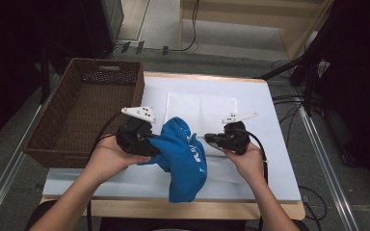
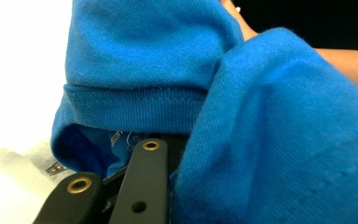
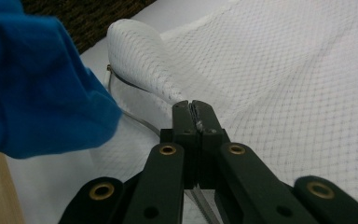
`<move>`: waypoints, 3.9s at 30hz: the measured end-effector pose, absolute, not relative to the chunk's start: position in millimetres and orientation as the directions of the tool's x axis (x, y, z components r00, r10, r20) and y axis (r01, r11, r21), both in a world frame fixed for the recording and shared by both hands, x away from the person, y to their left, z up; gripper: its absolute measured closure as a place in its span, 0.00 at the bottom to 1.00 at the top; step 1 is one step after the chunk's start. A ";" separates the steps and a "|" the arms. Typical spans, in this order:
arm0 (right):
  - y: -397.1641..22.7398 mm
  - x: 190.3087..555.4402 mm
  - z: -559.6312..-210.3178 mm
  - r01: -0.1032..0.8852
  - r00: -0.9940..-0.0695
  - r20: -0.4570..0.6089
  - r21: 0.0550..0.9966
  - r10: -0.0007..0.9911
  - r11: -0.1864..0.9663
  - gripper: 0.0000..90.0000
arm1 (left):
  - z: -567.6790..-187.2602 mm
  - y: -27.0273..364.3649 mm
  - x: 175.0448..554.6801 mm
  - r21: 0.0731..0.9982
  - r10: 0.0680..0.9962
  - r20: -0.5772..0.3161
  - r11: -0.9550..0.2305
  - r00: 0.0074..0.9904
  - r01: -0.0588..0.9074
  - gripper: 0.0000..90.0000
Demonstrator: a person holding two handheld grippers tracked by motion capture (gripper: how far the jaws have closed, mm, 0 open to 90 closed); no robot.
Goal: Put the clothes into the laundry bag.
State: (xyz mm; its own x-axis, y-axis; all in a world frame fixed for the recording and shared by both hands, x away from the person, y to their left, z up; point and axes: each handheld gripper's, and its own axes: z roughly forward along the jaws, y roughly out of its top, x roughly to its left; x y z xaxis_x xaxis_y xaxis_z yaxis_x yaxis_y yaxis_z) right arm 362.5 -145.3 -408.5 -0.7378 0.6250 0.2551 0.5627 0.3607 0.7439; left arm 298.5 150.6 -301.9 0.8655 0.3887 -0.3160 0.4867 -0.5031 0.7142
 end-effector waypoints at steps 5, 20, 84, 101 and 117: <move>-147.0 362.1 -404.3 0.564 -0.733 0.258 0.748 0.630 0.350 1.00 | -319.0 141.4 299.9 0.697 0.400 -0.315 -0.518 0.861 0.496 0.83; -148.3 362.1 -394.7 0.556 -0.734 0.251 0.756 0.631 0.345 1.00 | -354.9 114.7 306.3 0.684 0.452 -0.267 -0.534 0.851 0.498 0.83; -145.5 344.3 -389.0 0.554 -0.759 0.289 0.757 0.584 0.345 1.00 | -446.6 64.6 352.9 0.670 0.571 -0.266 -0.470 0.777 0.575 0.68; -148.5 344.7 -388.5 0.558 -0.752 0.292 0.760 0.591 0.334 1.00 | -418.4 97.9 327.9 0.666 0.503 -0.298 -0.499 0.811 0.554 0.21; -147.0 342.8 -389.2 0.552 -0.759 0.288 0.760 0.584 0.343 1.00 | -431.6 129.2 301.0 0.647 0.542 -0.307 -0.484 0.782 0.590 0.16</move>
State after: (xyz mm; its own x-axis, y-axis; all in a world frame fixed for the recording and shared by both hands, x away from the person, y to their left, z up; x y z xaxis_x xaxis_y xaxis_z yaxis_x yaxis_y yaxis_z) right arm 342.8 -147.0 -389.2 -0.7589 0.5840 0.2879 0.5523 0.3432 0.7597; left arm 301.0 129.2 -431.6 0.7820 0.5424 -0.3070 0.5895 -0.4838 0.6468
